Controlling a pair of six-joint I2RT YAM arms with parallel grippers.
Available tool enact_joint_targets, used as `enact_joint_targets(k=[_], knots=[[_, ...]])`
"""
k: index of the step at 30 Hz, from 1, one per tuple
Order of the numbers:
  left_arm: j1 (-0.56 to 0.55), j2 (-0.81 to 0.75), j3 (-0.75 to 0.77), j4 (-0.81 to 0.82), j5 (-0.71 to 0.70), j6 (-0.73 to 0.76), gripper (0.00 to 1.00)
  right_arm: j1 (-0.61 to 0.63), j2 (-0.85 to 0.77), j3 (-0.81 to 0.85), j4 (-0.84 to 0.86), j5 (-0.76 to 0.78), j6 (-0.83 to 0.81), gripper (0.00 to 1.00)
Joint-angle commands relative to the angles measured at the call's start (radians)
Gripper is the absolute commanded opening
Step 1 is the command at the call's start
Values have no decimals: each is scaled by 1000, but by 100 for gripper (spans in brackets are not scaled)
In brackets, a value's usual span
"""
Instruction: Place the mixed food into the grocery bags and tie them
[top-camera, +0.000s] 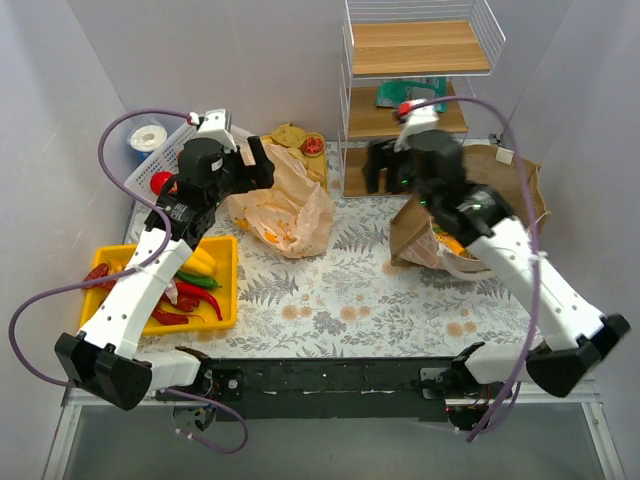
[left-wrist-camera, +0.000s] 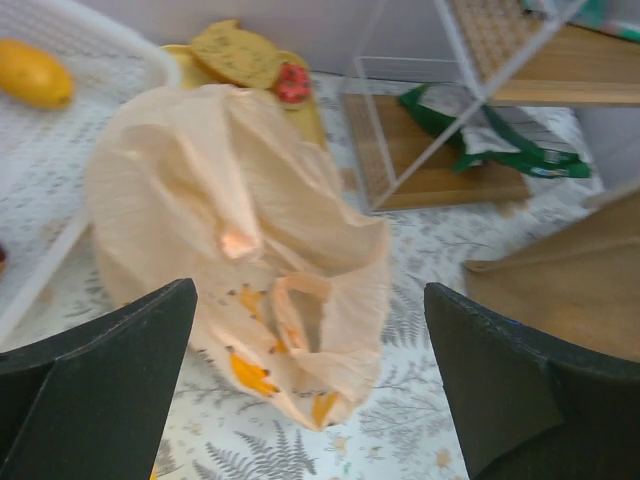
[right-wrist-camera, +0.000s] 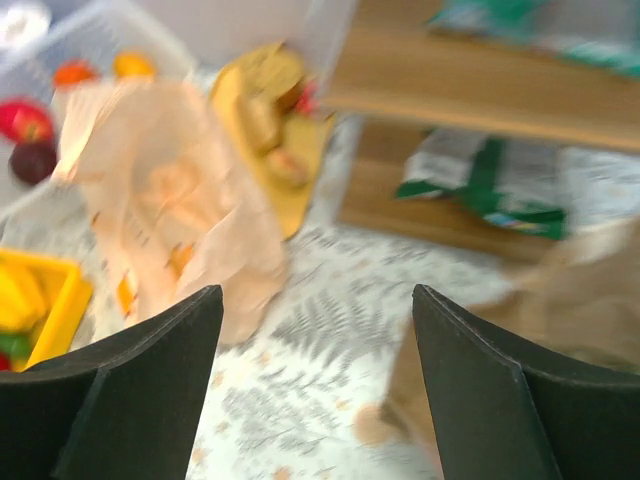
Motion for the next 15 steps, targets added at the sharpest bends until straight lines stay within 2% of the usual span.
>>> enact_joint_targets(k=[1,7,12,15], knots=[[43,-16,-62,-48,-143,60,98,191,106,-78,80,111,91,86],[79,39,-132,25,-39,67,98,287,209,-159,163,92,173,87],[87,106,-128,87,-51,94,98,295,212,-250,269,38,243,83],[93,149,-117,110,-48,116,96,295,243,-265,283,70,257,83]])
